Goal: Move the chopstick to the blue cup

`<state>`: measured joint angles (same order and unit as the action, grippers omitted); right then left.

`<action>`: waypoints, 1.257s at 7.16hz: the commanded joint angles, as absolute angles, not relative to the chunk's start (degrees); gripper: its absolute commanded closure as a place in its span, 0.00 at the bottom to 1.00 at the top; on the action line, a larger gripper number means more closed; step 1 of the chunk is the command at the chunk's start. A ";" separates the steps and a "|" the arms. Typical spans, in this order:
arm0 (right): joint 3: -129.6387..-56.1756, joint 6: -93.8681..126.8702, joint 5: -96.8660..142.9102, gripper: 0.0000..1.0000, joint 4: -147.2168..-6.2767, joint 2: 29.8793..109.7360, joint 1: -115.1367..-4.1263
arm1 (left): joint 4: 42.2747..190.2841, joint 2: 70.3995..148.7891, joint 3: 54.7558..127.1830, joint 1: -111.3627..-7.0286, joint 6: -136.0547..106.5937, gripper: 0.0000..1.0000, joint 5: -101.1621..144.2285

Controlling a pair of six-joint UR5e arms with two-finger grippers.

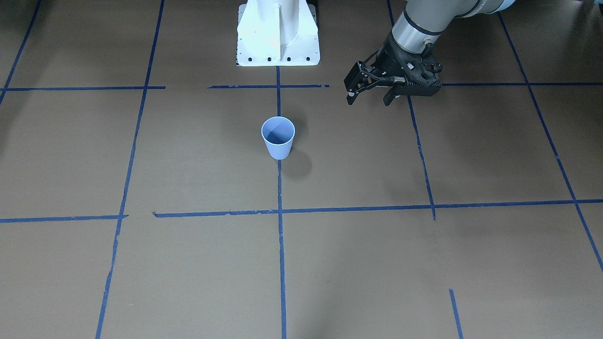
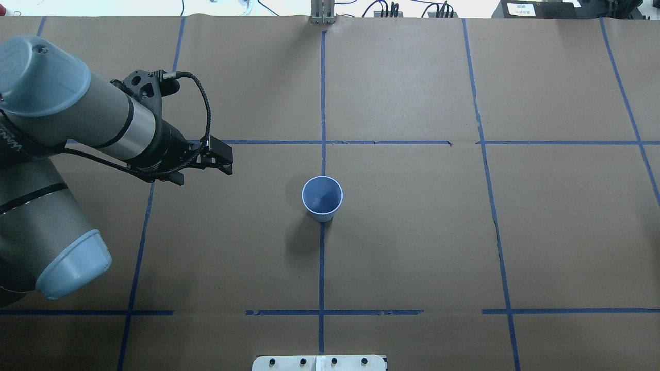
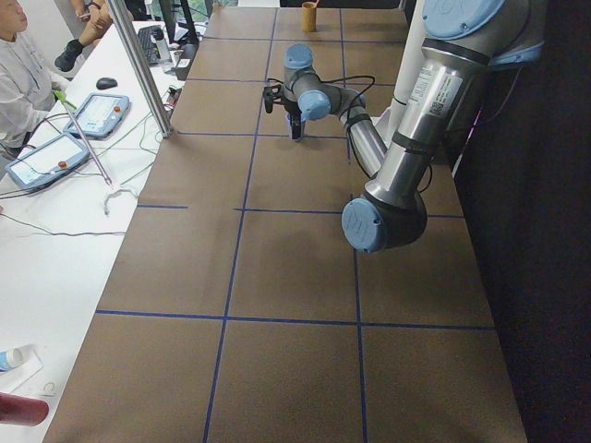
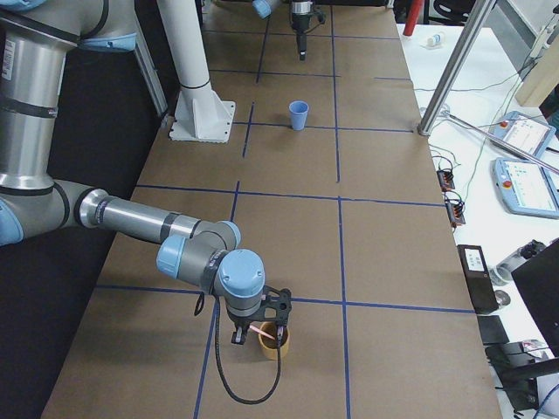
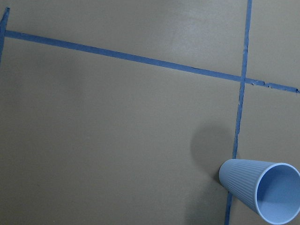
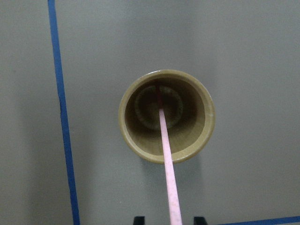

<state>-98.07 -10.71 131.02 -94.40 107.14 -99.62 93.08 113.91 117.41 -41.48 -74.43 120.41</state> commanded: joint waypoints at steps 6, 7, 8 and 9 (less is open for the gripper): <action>-104.57 -11.34 131.13 0.97 -95.01 107.66 -102.29 | 93.08 113.91 118.30 -41.48 -74.88 0.00 120.24; -107.64 -11.34 131.22 0.97 -97.27 107.84 -103.52 | 93.08 113.82 118.56 -41.57 -74.97 0.00 120.23; -113.76 -11.34 131.05 0.97 -104.43 107.67 -104.84 | 92.99 113.91 118.74 -41.49 -74.97 0.00 120.23; -119.47 -11.42 130.96 0.97 -111.46 107.14 -106.85 | 92.99 113.91 118.74 -41.57 -74.97 0.00 120.23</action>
